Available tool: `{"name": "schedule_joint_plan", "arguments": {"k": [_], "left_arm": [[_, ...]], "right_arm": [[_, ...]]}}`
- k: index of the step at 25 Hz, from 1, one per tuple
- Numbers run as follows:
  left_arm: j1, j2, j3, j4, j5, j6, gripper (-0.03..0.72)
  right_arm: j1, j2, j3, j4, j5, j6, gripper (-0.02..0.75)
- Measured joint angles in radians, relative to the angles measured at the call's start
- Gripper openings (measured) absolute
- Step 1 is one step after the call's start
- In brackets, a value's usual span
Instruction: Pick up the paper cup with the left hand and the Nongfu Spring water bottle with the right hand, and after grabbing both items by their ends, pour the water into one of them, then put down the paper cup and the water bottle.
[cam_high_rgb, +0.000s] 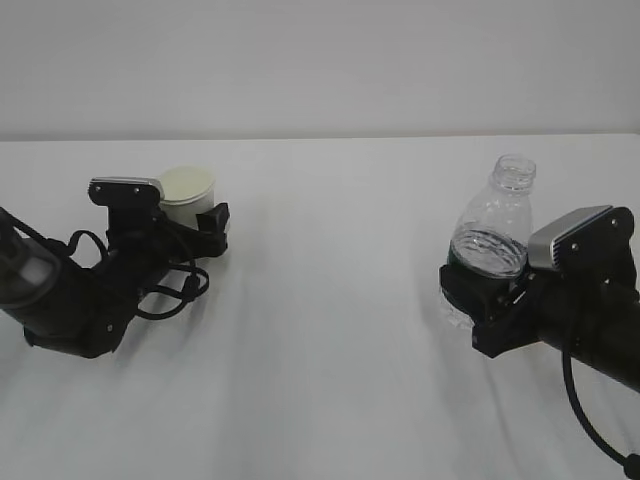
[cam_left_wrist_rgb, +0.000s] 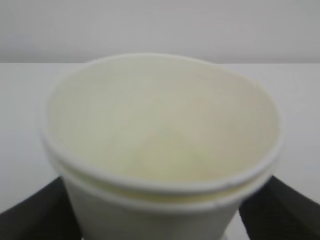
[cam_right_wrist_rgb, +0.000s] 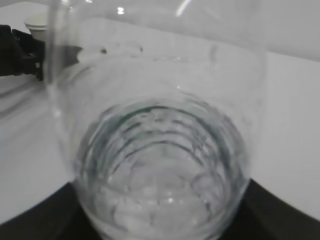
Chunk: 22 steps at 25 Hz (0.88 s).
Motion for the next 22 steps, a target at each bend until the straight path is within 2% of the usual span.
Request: {"name": "schedule_joint_plan", "arguments": {"k": [22], "left_arm": [[0.000,0.032,-0.046,0.000,0.000,0.000,0.578]], "right_arm": [[0.000,0.000,0.000,0.000,0.001,0.000,0.449]]}}
